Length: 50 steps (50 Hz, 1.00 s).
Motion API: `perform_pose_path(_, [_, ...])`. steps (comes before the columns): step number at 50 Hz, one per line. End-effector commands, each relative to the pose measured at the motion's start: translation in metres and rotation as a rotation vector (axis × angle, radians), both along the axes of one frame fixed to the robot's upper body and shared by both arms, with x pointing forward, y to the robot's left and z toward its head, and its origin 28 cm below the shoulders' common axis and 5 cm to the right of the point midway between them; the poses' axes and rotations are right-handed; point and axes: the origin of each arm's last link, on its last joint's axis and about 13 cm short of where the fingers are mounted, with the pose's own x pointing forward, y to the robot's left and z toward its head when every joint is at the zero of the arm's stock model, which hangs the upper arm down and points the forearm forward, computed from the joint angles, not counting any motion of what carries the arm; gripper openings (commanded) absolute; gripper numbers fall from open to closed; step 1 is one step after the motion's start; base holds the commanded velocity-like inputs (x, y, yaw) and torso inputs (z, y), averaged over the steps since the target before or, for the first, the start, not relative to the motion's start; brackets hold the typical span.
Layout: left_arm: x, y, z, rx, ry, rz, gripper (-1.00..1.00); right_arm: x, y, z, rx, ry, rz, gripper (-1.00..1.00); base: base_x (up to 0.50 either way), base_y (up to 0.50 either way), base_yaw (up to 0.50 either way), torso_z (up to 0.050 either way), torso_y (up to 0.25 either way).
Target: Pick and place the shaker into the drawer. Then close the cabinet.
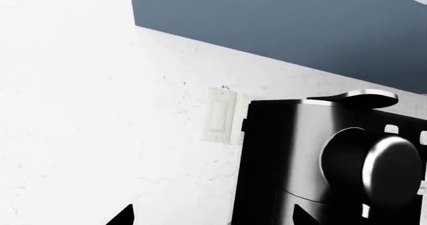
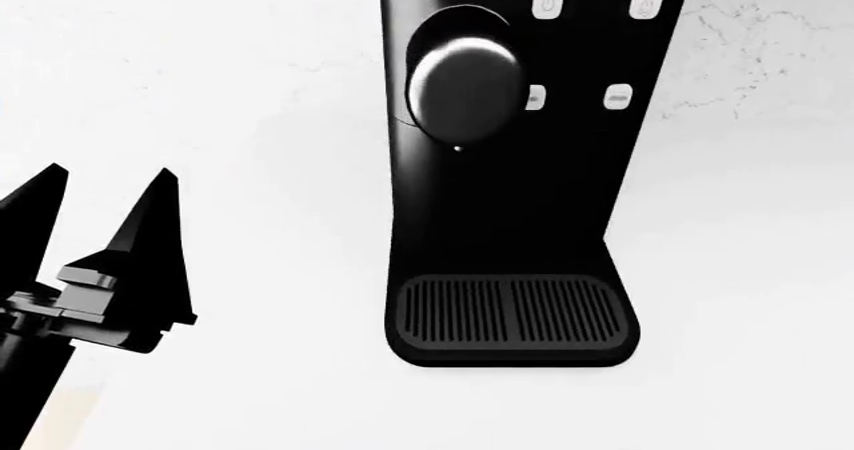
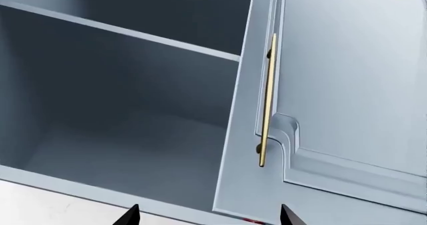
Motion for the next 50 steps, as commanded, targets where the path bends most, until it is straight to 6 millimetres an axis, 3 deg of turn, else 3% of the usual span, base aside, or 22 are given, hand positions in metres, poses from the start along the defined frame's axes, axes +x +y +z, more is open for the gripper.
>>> perform_pose_path(1, [0.001, 0.002, -0.002, -0.002, 0.003, 0.013, 1.00, -0.002, 0.000, 0.001, 0.006, 0.001, 0.001, 1.00, 0.00, 0.00, 0.00, 0.000, 0.000])
perform_pose_path(10, [0.011, 0.023, -0.018, -0.014, 0.018, 0.157, 1.00, -0.003, 0.001, 0.005, 0.001, -0.001, 0.001, 1.00, 0.00, 0.00, 0.00, 0.000, 0.000])
perform_pose_path(17, [0.006, 0.049, -0.001, -0.058, -0.077, 0.328, 1.00, -0.001, 0.004, 0.008, -0.004, 0.001, 0.004, 1.00, 0.00, 0.00, 0.00, 0.000, 0.000])
perform_pose_path(20, [0.002, 0.062, 0.027, -0.087, -0.168, 0.410, 1.00, 0.001, 0.004, 0.009, -0.007, 0.006, 0.008, 1.00, 0.00, 0.00, 0.00, 0.000, 0.000])
perform_pose_path(26, [-0.013, 0.081, 0.125, -0.122, -0.407, 0.503, 1.00, 0.004, 0.003, 0.012, 0.007, 0.022, 0.000, 1.00, 0.00, 0.00, 0.00, 0.000, 0.000])
perform_pose_path(32, [-0.031, 0.078, 0.216, -0.073, -0.585, 0.494, 1.00, 0.008, -0.001, 0.012, 0.044, 0.058, -0.042, 1.00, 0.00, 0.00, 0.00, 0.000, 0.000])
perform_pose_path(35, [-0.053, 0.078, 0.229, -0.059, -0.640, 0.424, 1.00, 0.009, -0.003, 0.011, 0.069, 0.093, -0.069, 1.00, 0.00, 0.00, 0.00, 0.000, 0.000])
perform_pose_path(36, [-0.031, 0.115, 0.204, -0.135, -0.519, 0.621, 1.00, 0.010, -0.004, 0.011, 0.075, 0.098, -0.072, 1.00, 0.00, 0.00, 0.00, 0.000, 0.000])
perform_pose_path(37, [-0.061, 0.079, 0.234, -0.023, -0.692, 0.382, 1.00, 0.009, -0.004, 0.010, 0.078, 0.102, -0.074, 1.00, 0.00, 0.00, 0.00, 0.000, 0.000])
perform_pose_path(38, [-0.070, 0.077, 0.237, -0.025, -0.719, 0.341, 1.00, 0.009, -0.004, 0.009, 0.081, 0.106, -0.072, 1.00, 0.00, 0.00, 0.00, 0.000, 0.000])
perform_pose_path(39, [-0.039, 0.119, 0.220, -0.182, -0.576, 0.570, 1.00, 0.009, -0.005, 0.009, 0.083, 0.109, -0.072, 1.00, 0.00, 0.00, 0.00, 0.000, 0.000])
perform_pose_path(40, [-0.075, 0.077, 0.239, -0.007, -0.743, 0.329, 1.00, 0.009, -0.005, 0.008, 0.084, 0.116, -0.071, 1.00, 0.00, 0.00, 0.00, 0.000, 0.000])
perform_pose_path(41, [-0.086, 0.075, 0.243, -0.016, -0.789, 0.300, 1.00, 0.009, -0.005, 0.007, 0.087, 0.124, -0.071, 1.00, 0.00, 0.00, 0.00, 0.000, 0.000])
perform_pose_path(42, [-0.055, 0.118, 0.228, -0.186, -0.647, 0.523, 1.00, 0.009, -0.006, 0.006, 0.091, 0.129, -0.071, 1.00, 0.00, 0.00, 0.00, 0.000, 0.000])
perform_pose_path(43, [-0.018, 0.129, 0.209, -0.113, -0.540, 0.475, 1.00, 0.009, -0.006, 0.005, 0.094, 0.132, -0.071, 1.00, 0.00, 0.00, 0.00, 0.000, 0.000])
perform_pose_path(44, [0.021, 0.122, 0.197, -0.009, -0.433, 0.370, 1.00, 0.008, -0.007, 0.005, 0.098, 0.134, -0.070, 1.00, 0.00, 0.00, 0.00, 0.000, 0.000])
perform_pose_path(45, [0.047, 0.104, 0.200, 0.071, -0.391, 0.290, 1.00, 0.008, -0.007, 0.004, 0.101, 0.135, -0.070, 1.00, 0.00, 0.00, 0.00, 0.000, 0.000])
perform_pose_path(47, [0.074, 0.056, 0.235, 0.023, -0.302, 0.355, 1.00, 0.008, -0.008, 0.003, 0.108, 0.138, -0.071, 1.00, 0.00, 0.00, 0.00, 0.000, 0.000])
perform_pose_path(48, [0.066, 0.015, 0.263, 0.036, -0.359, 0.189, 1.00, 0.008, -0.008, 0.002, 0.110, 0.143, -0.070, 1.00, 0.00, 0.00, 0.00, 0.000, 0.000])
perform_pose_path(50, [-0.003, 0.008, 0.321, 0.012, -0.682, 0.164, 1.00, 0.008, -0.008, 0.001, 0.114, 0.152, -0.070, 1.00, 0.00, 0.00, 0.00, 0.000, 0.000])
